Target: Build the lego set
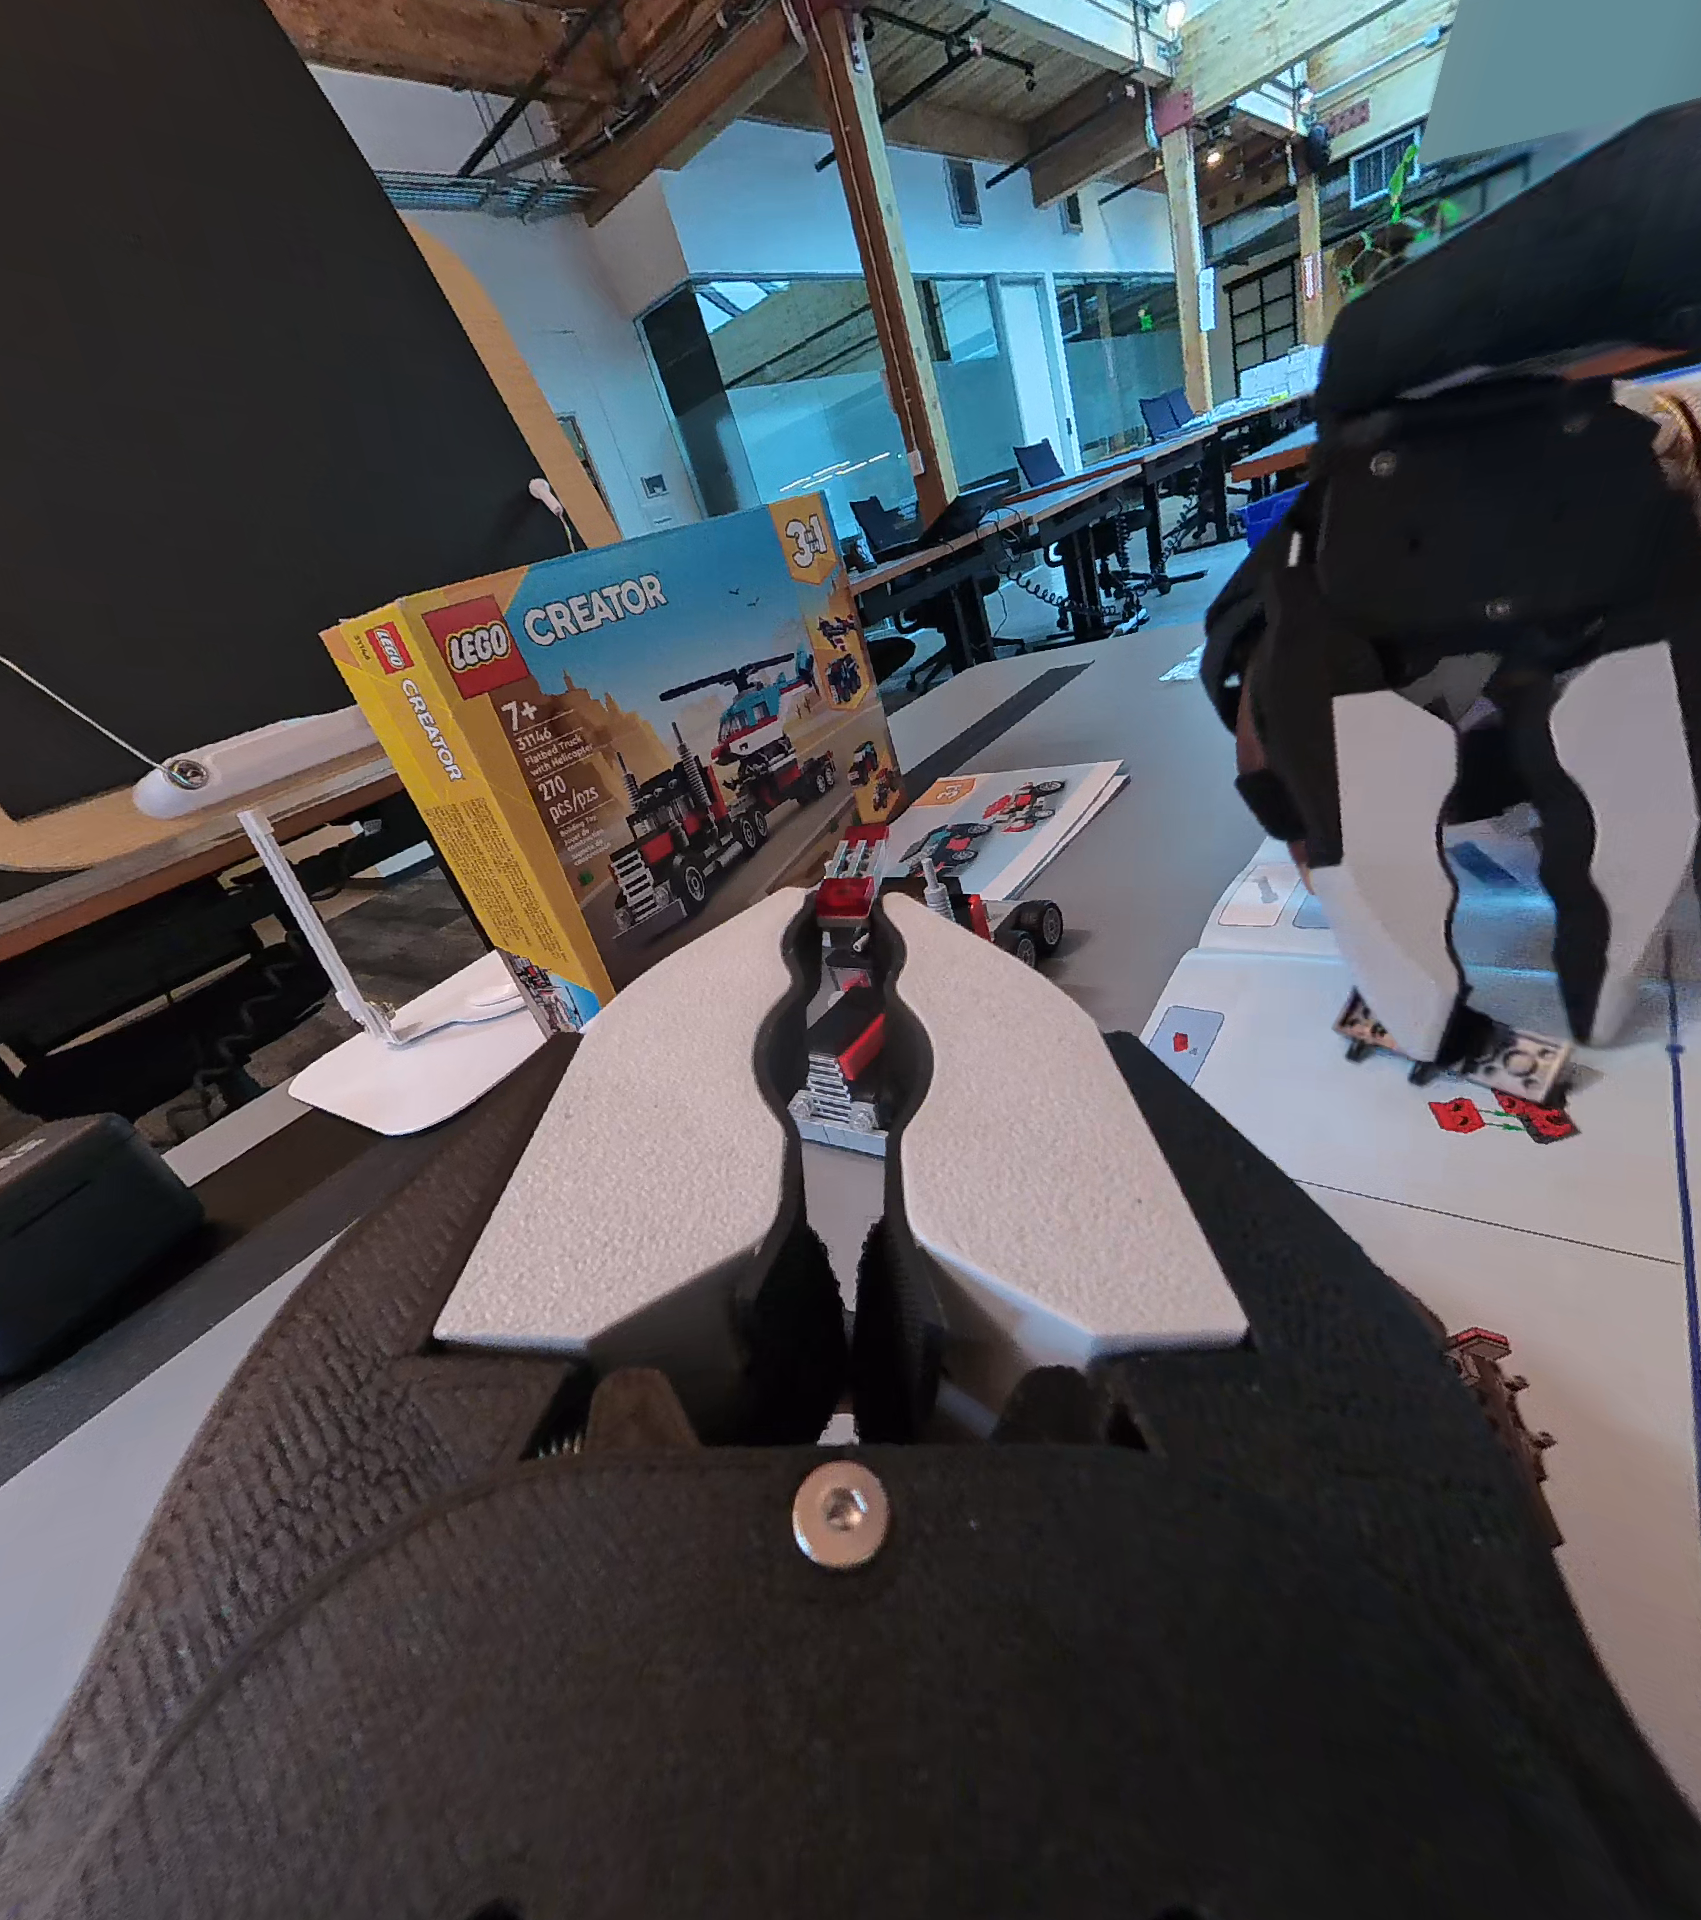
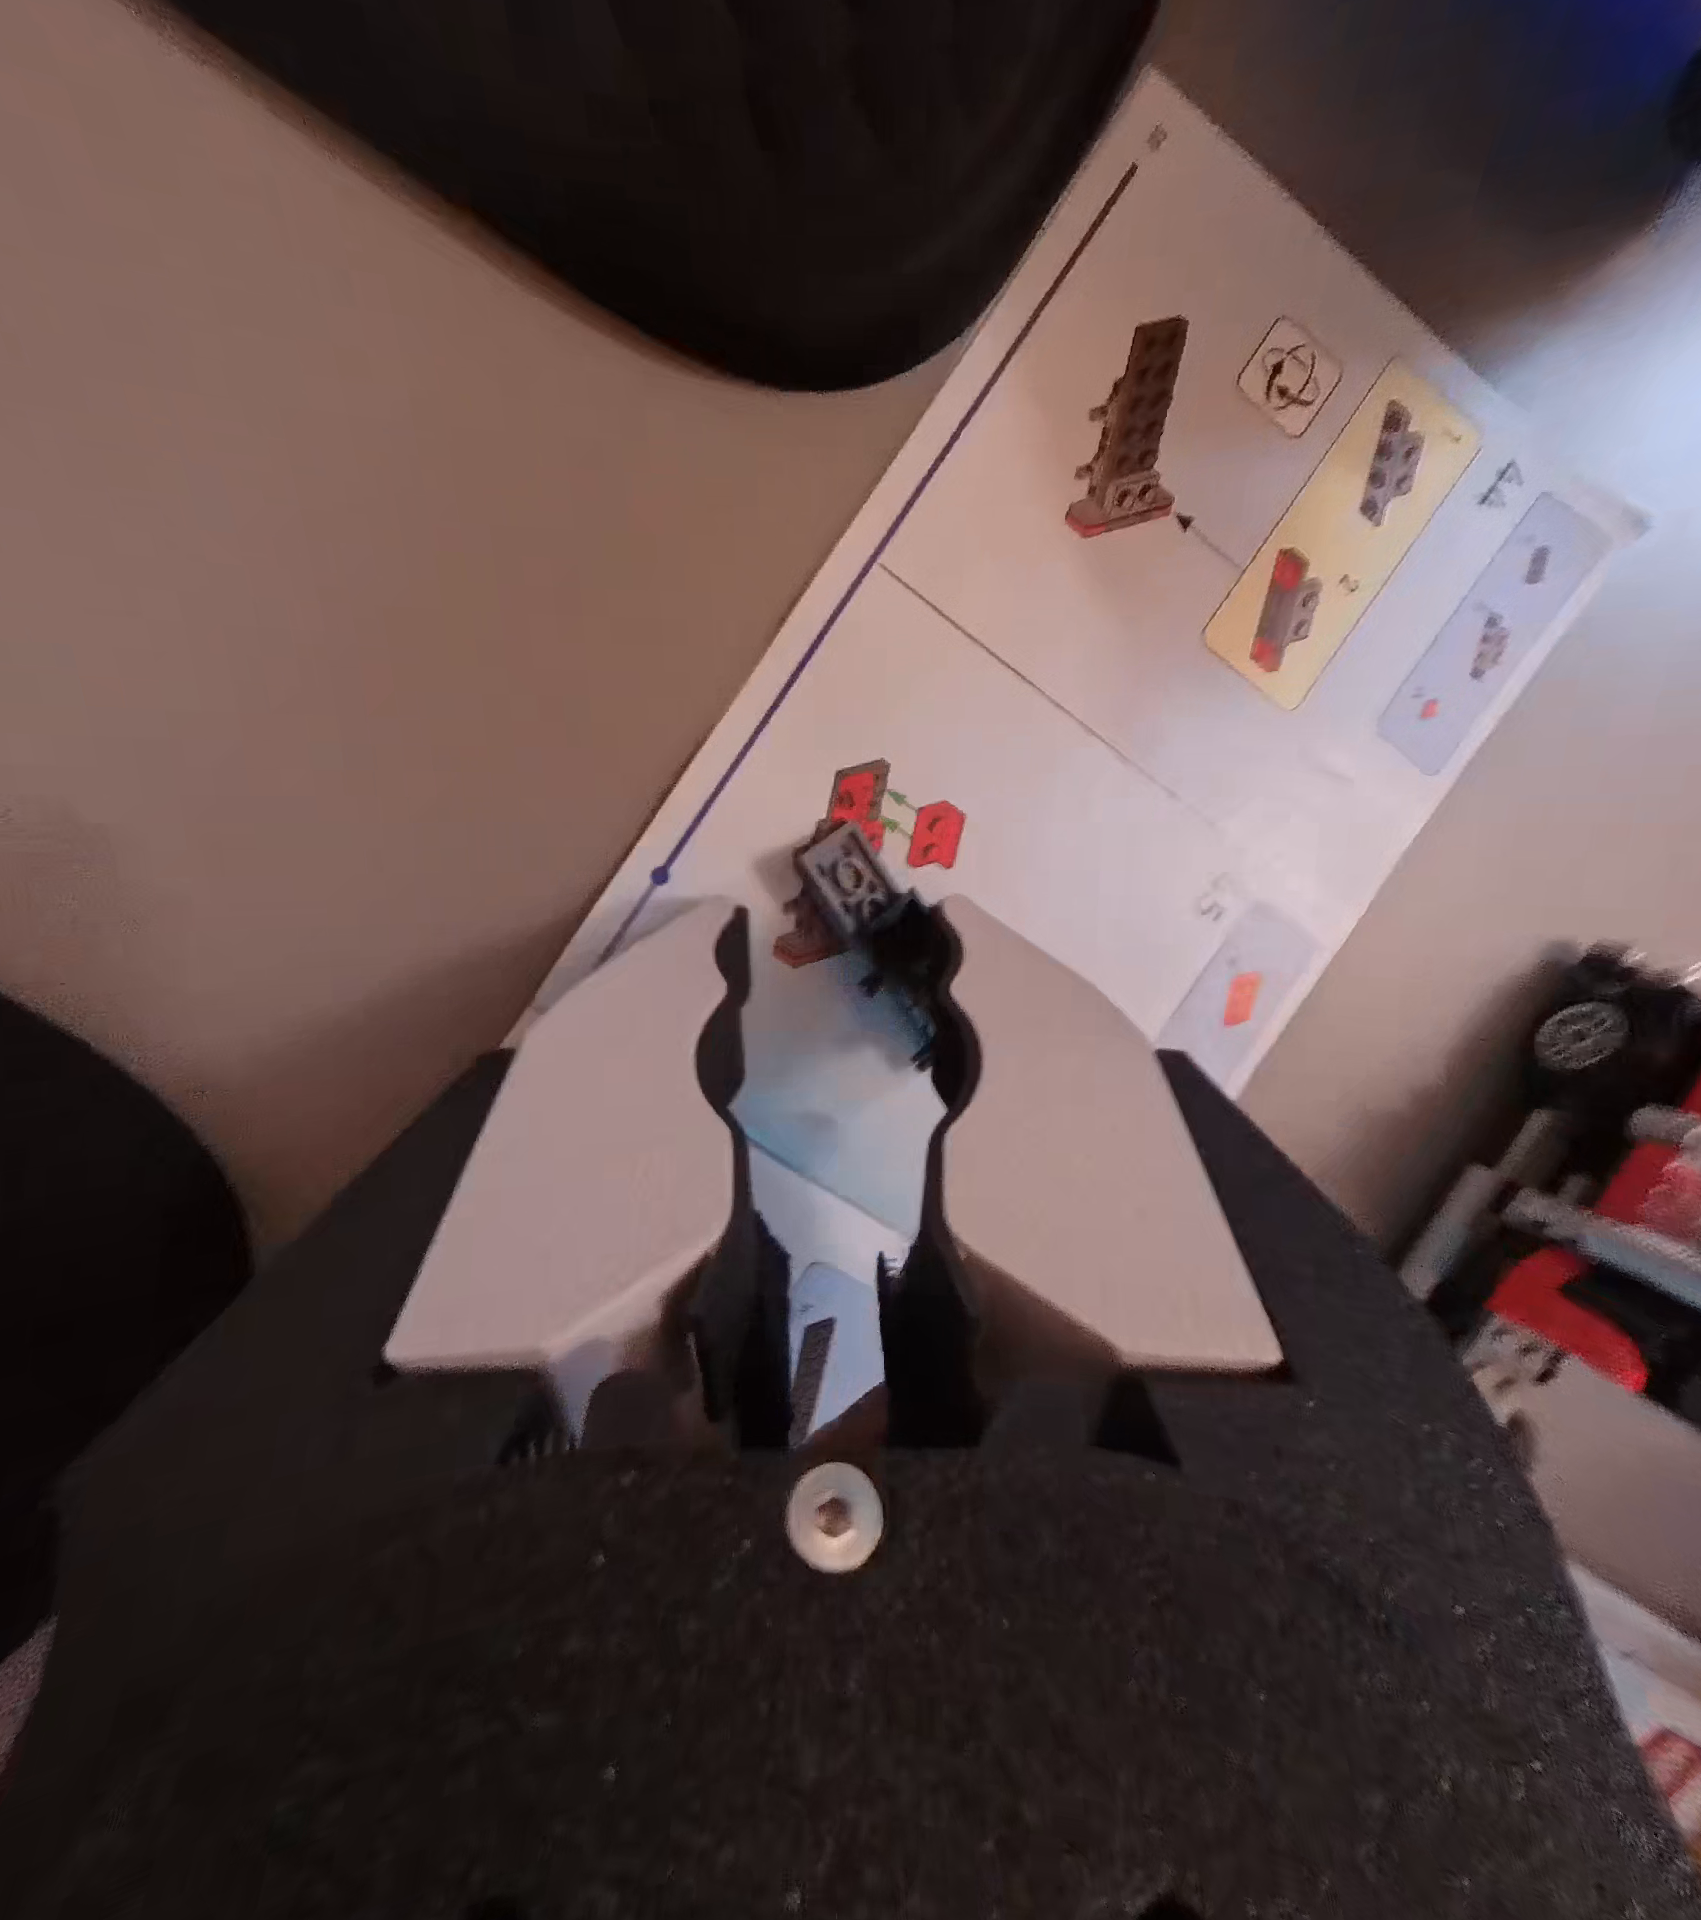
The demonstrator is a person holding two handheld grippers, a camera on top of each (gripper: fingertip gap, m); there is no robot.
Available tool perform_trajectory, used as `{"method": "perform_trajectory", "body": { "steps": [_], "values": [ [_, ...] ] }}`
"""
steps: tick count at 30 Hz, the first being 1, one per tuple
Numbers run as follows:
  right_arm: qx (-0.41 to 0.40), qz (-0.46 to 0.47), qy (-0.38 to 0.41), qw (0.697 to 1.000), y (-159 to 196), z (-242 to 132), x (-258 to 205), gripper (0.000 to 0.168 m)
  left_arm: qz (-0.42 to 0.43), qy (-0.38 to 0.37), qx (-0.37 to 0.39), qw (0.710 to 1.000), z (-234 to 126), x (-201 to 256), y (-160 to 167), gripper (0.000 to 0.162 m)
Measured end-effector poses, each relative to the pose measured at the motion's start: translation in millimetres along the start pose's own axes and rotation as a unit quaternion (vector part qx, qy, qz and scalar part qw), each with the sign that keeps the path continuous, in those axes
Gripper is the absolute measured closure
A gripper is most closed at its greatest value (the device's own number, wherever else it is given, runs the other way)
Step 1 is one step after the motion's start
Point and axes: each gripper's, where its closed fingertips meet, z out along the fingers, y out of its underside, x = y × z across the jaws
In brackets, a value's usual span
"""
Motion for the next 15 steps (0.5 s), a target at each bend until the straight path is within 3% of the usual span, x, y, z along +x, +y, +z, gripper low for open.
{"method": "perform_trajectory", "body": {
  "steps": [6, 11, 13, 15],
  "values": [
    [-0.043, -0.055, -0.023, 0.997, -8, 5, 2, 0.137, -0.002, 0.002, 0.000, 1.000, 1, 0, 0, 0.154],
    [-0.100, -0.090, -0.074, 0.988, -6, 8, -4, 0.150, -0.004, 0.002, -0.001, 1.000, 0, 0, 1, 0.154],
    [-0.100, -0.085, -0.078, 0.988, -7, 7, -2, 0.150, -0.005, 0.001, -0.001, 1.000, 0, -1, 1, 0.154],
    [-0.050, -0.063, -0.050, 0.996, -20, 5, 9, 0.151, -0.008, -0.001, 0.003, 1.000, -1, -2, 0, 0.154]
  ]
}}
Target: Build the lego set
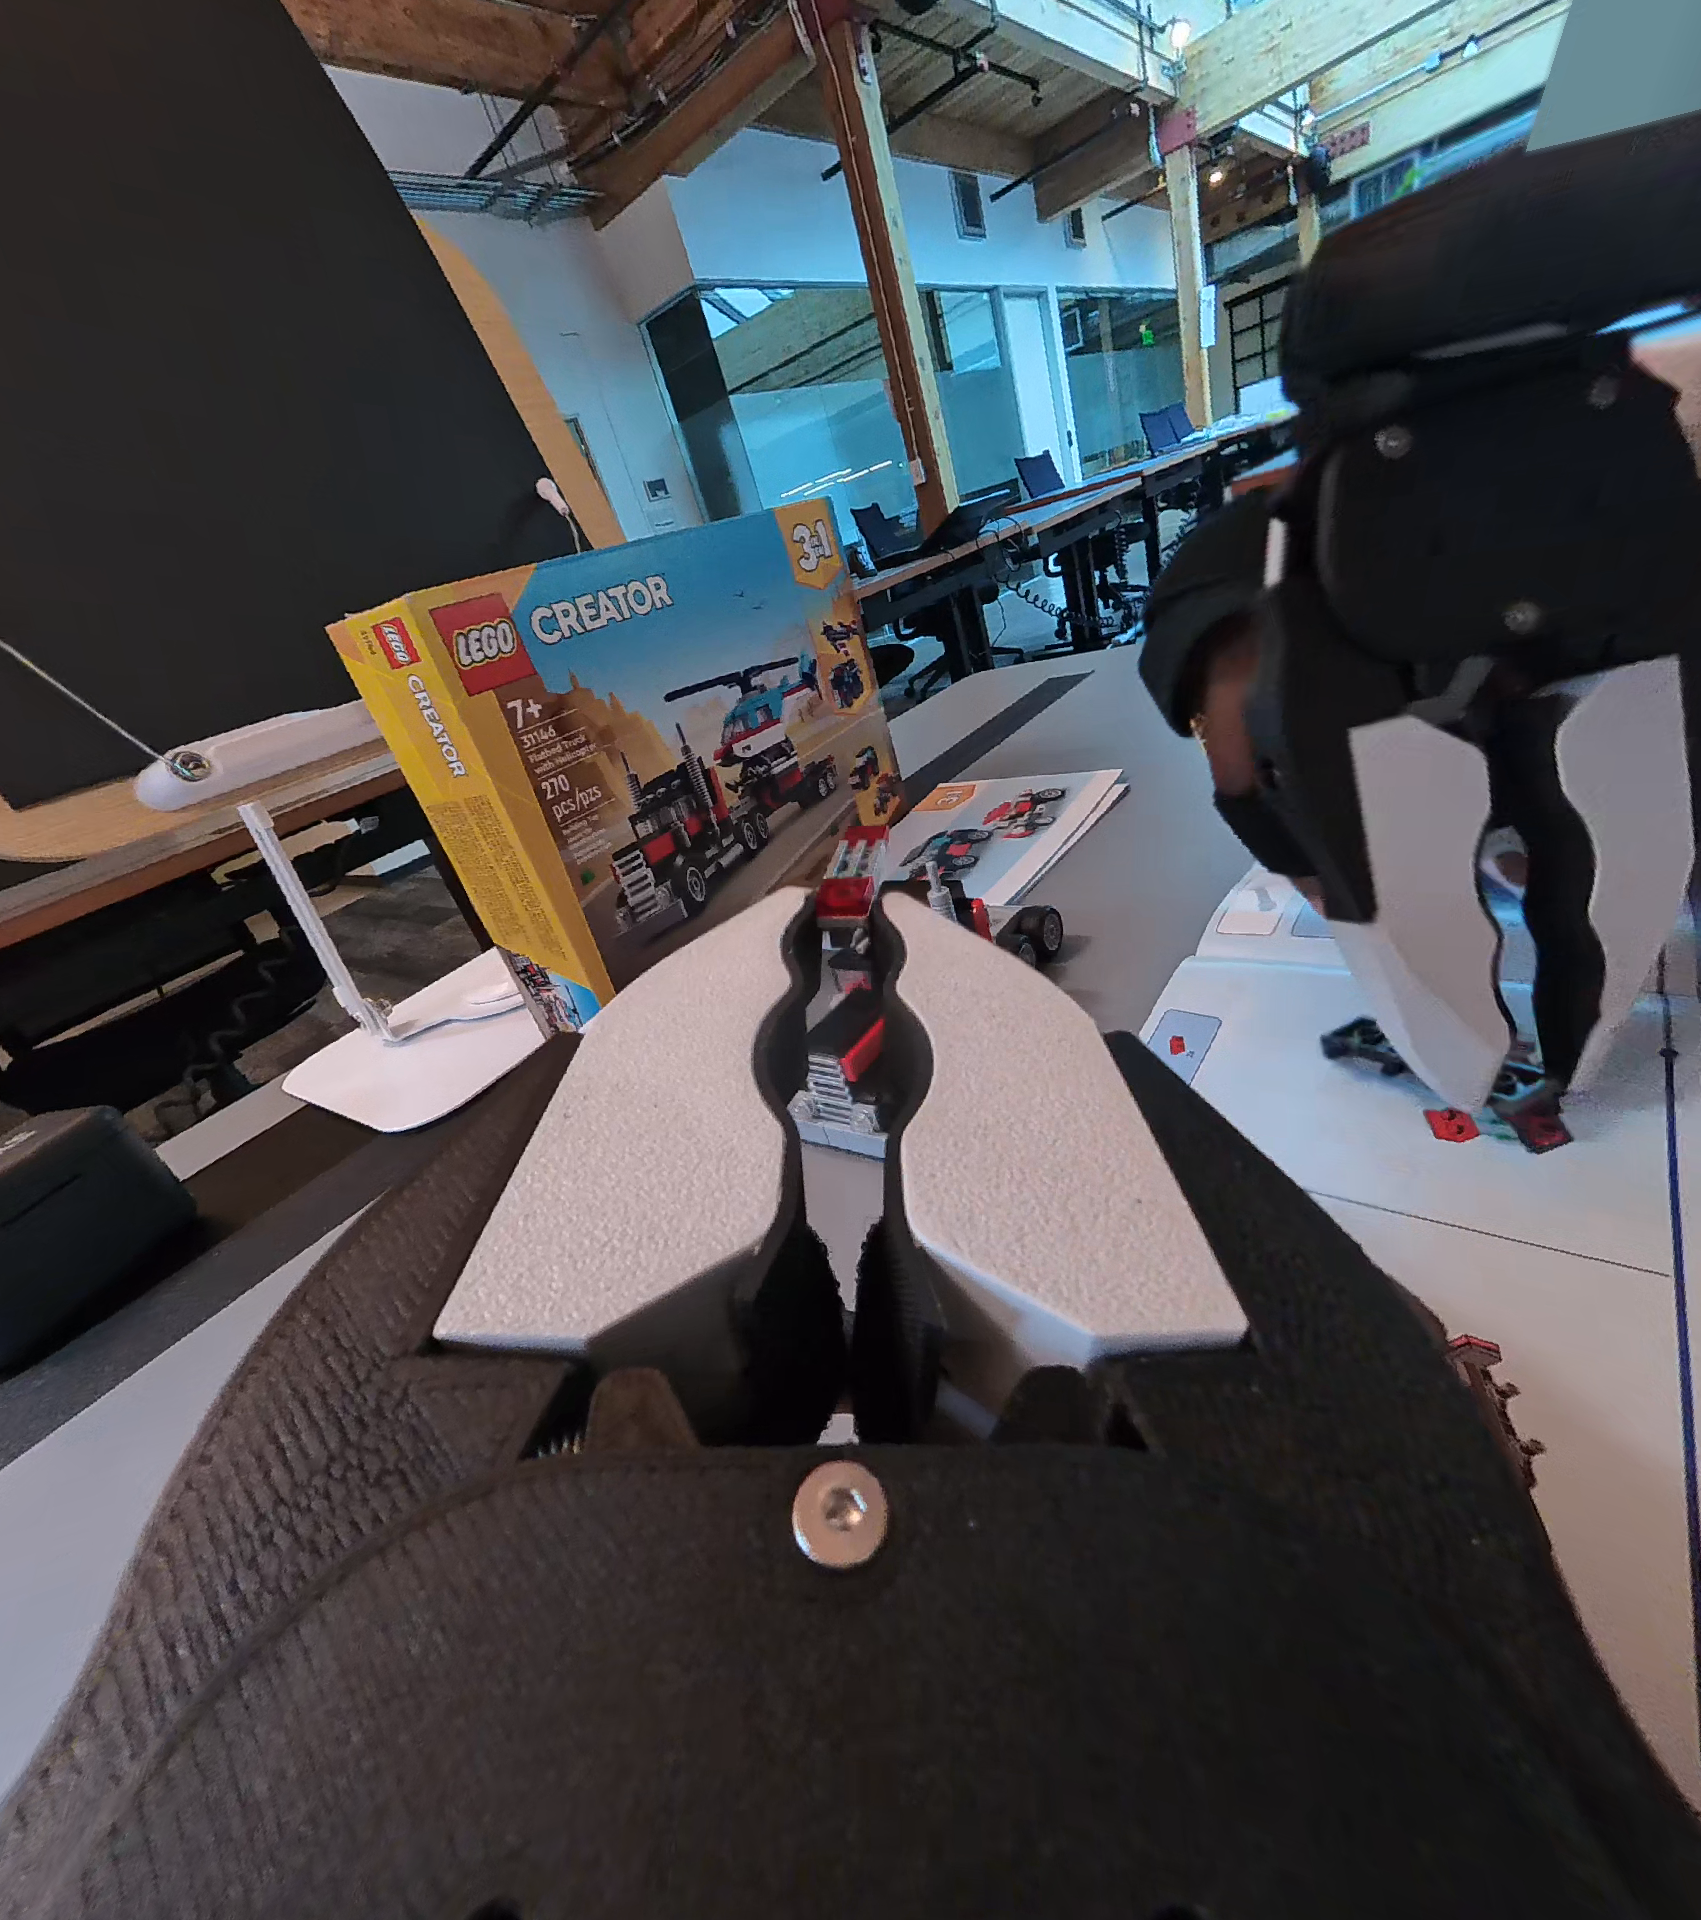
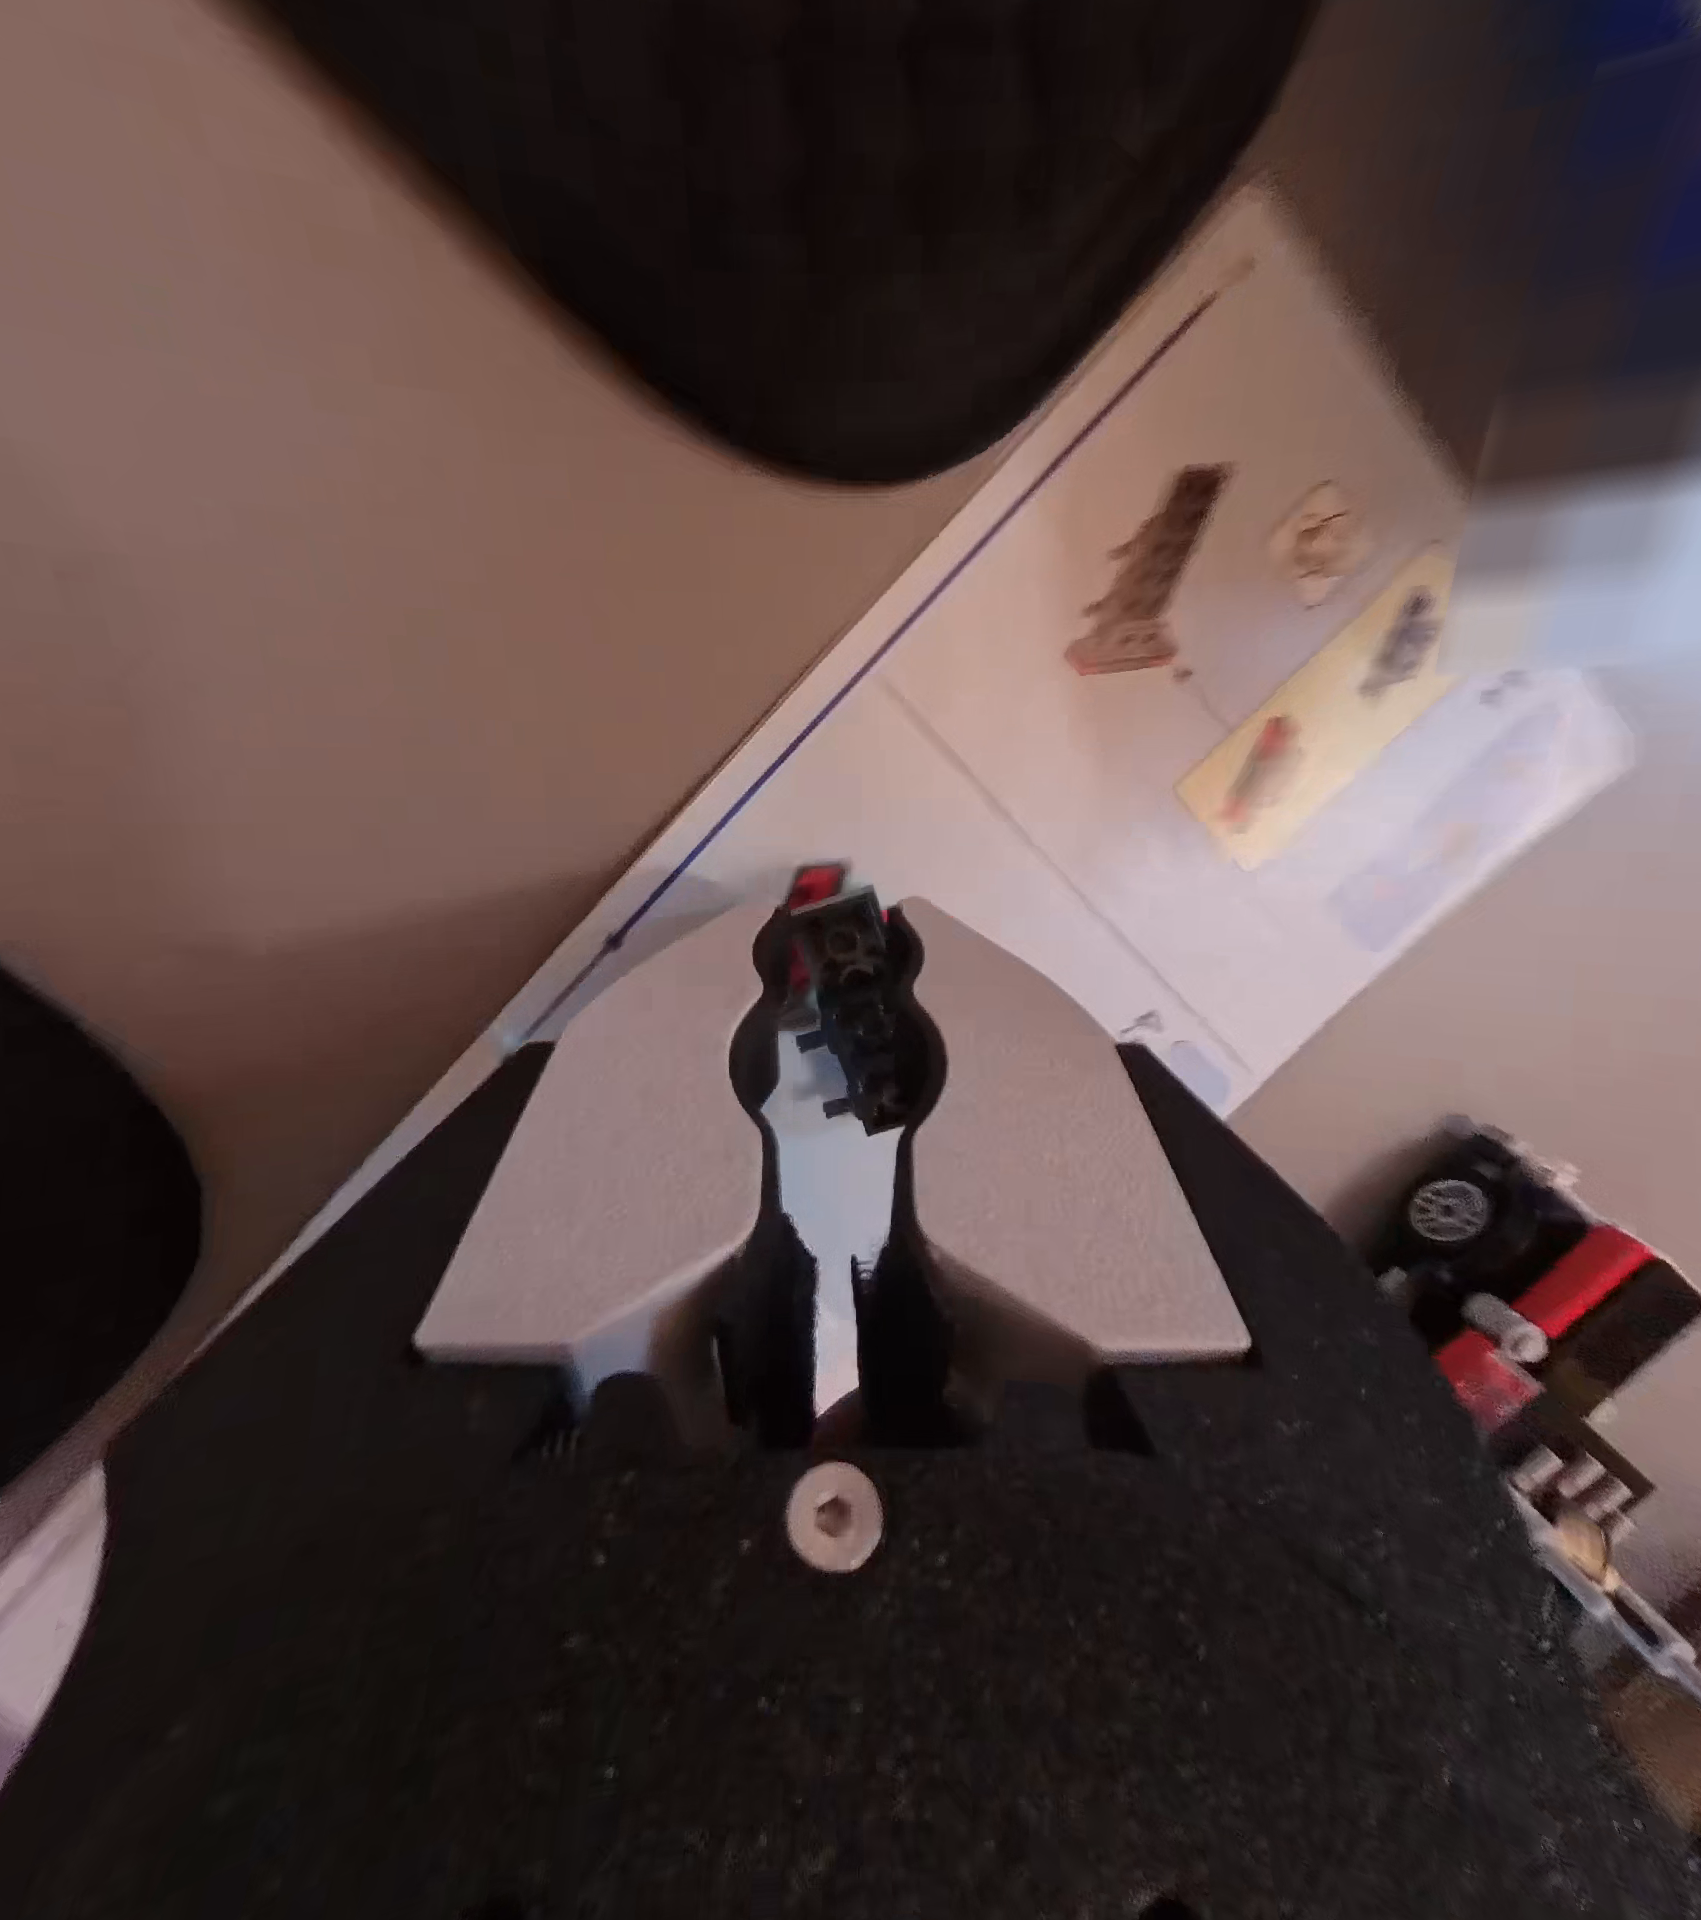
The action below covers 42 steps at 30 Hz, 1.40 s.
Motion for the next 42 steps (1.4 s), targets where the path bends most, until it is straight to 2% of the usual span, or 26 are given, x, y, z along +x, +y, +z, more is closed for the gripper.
{"method": "perform_trajectory", "body": {
  "steps": [2, 5, 6, 8, 10, 12, 14, 18, 20, 23, 27, 30, 34, 38, 42],
  "values": [
    [0.115, 0.065, 0.053, 0.990, -23, -15, 21, 0.150, -0.003, -0.003, 0.005, 1.000, -1, -1, -2, 0.154],
    [0.320, 0.206, 0.078, 0.922, -43, -43, 45, 0.151, -0.008, -0.005, 0.011, 1.000, -2, -3, -3, 0.154],
    [0.349, 0.249, 0.081, 0.900, -35, -46, 49, 0.151, -0.008, -0.006, 0.011, 1.000, -2, -3, -3, 0.153],
    [0.364, 0.307, 0.076, 0.876, -12, -40, 44, 0.151, -0.007, -0.006, 0.011, 1.000, -2, -3, -3, 0.153],
    [0.351, 0.352, 0.074, 0.864, 10, -33, 33, 0.153, -0.007, -0.005, 0.010, 1.000, -2, -2, -3, 0.153],
    [0.331, 0.363, 0.081, 0.867, 24, -31, 21, 0.153, -0.007, -0.004, 0.009, 1.000, -1, -2, -2, 0.153],
    [0.295, 0.362, 0.074, 0.881, 33, -27, 11, 0.153, -0.008, -0.002, 0.007, 1.000, 0, -1, 0, 0.153],
    [0.210, 0.348, 0.059, 0.912, 41, -25, 7, 0.140, -0.004, 0.000, 0.003, 1.000, 1, 1, 1, 0.153],
    [0.153, 0.331, 0.027, 0.931, 39, -23, 0, 0.131, -0.002, -0.001, 0.003, 1.000, 0, 1, 0, 0.153],
    [0.059, 0.311, 0.028, 0.948, 44, -16, 0, 0.130, -0.005, -0.004, 0.007, 1.000, -1, -1, -1, 0.154],
    [0.034, 0.282, 0.036, 0.958, 34, -5, 10, 0.134, -0.005, -0.001, 0.005, 1.000, -1, 0, 0, 0.153],
    [0.019, 0.260, 0.033, 0.965, 34, -1, 15, 0.147, -0.005, 0.000, 0.004, 1.000, -1, 0, 0, 0.153],
    [0.013, 0.162, 0.006, 0.987, 30, -1, 15, 0.151, -0.006, -0.001, 0.005, 1.000, -1, -1, 0, 0.153],
    [-0.016, 0.072, 0.010, 0.997, 32, 0, 23, 0.146, -0.005, 0.001, 0.004, 1.000, 0, 0, 0, 0.154],
    [-0.004, 0.076, 0.032, 0.997, 29, -3, 27, 0.138, -0.006, -0.002, 0.005, 1.000, -1, -1, 0, 0.154]
  ]
}}
